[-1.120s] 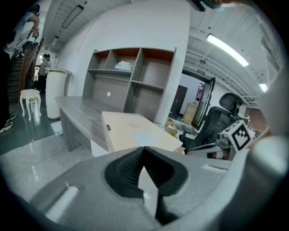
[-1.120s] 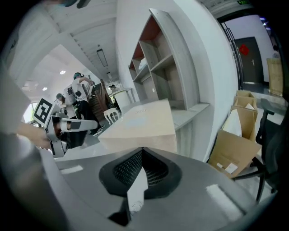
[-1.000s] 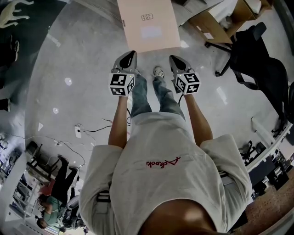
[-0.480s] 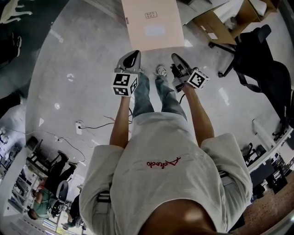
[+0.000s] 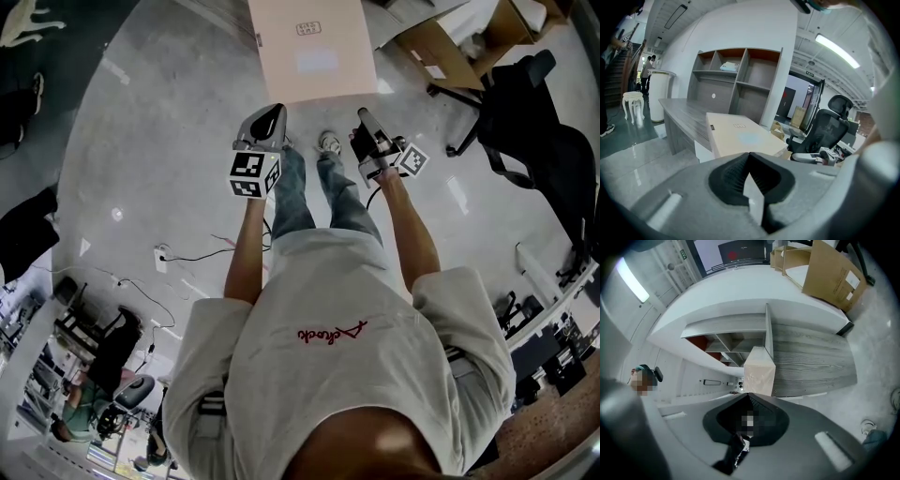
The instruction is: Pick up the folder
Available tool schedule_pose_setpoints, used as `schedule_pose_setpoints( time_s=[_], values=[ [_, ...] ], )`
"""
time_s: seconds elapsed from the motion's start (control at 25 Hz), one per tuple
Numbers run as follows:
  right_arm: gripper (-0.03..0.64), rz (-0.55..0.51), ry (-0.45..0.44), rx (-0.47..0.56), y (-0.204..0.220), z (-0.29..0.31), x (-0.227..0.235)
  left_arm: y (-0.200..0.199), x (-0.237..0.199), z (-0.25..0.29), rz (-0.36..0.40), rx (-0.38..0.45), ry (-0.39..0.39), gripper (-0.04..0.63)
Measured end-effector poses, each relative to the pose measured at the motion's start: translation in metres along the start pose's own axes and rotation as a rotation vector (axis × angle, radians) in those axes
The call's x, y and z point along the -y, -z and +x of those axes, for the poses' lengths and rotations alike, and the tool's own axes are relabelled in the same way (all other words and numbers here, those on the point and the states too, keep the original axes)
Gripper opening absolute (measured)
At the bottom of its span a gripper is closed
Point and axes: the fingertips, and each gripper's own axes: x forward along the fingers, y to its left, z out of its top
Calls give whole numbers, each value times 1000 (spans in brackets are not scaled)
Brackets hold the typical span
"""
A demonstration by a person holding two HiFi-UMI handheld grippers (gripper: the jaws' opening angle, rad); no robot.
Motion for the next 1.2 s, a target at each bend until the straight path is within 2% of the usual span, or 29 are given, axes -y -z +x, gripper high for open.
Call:
schedule_pose_setpoints(
  time_s=[0.08,0.12,0.16,0.2,0.28,0.4,0.56,0.68,0.84,1.2],
  values=[
    [8,13,-2,10,-1,-1,3,1,0,0,0,-2,1,-2],
    [40,22,-3,14,-2,0,5,1,-1,0,0,-3,1,-2],
    [128,31,-6,17,-3,1,6,2,-1,0,0,-4,1,-2],
    [182,40,-12,17,-3,2,6,2,-2,1,-1,-7,0,-2],
    [265,53,-21,15,-4,5,6,4,-2,1,-3,-13,-1,-2],
    [348,82,-33,24,-7,9,7,6,-3,2,-2,-19,-2,-2],
    [415,95,-19,50,-15,15,13,5,-5,2,0,-20,-3,-2],
    [440,88,-15,76,-22,21,14,6,-5,0,-1,-22,-4,-2],
    [442,86,-21,111,-34,32,14,8,-8,0,-1,-28,-7,-2],
    [442,69,-15,105,-47,64,13,5,-10,1,1,-28,-9,-2]
  ],
)
